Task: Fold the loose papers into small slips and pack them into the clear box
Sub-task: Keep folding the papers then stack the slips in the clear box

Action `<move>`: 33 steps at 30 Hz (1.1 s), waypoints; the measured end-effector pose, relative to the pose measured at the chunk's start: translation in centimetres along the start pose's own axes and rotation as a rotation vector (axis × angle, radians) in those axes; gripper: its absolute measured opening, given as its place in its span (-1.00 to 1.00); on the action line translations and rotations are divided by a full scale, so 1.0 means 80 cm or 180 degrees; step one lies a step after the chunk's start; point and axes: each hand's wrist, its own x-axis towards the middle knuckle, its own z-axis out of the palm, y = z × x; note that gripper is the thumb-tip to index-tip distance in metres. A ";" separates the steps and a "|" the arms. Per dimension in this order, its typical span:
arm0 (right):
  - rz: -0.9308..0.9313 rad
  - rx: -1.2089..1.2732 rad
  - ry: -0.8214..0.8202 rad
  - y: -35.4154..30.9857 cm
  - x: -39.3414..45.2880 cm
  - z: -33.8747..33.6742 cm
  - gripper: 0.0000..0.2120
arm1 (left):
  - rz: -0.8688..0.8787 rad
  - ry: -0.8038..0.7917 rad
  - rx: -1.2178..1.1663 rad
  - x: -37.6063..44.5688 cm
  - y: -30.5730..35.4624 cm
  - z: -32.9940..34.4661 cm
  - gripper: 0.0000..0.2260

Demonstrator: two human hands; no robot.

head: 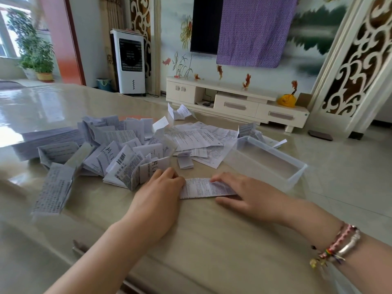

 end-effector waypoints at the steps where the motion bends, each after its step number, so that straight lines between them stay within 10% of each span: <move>1: -0.0060 -0.0137 -0.0033 0.001 0.000 -0.002 -0.60 | 0.0011 0.0025 -0.0002 0.000 -0.002 0.001 -0.73; 15: -0.0934 -0.1232 0.0620 -0.008 -0.014 -0.032 -0.67 | 0.0539 0.0023 -0.0223 0.002 -0.009 -0.002 -0.69; 26: 0.0461 0.1487 0.0474 -0.034 0.001 -0.013 -0.86 | 0.0686 -0.0224 -0.1600 0.005 0.003 0.000 -0.75; 33: 0.0804 0.0201 0.0641 -0.045 0.023 0.027 -0.63 | 0.0257 0.0213 -0.1258 -0.007 0.007 0.007 -0.57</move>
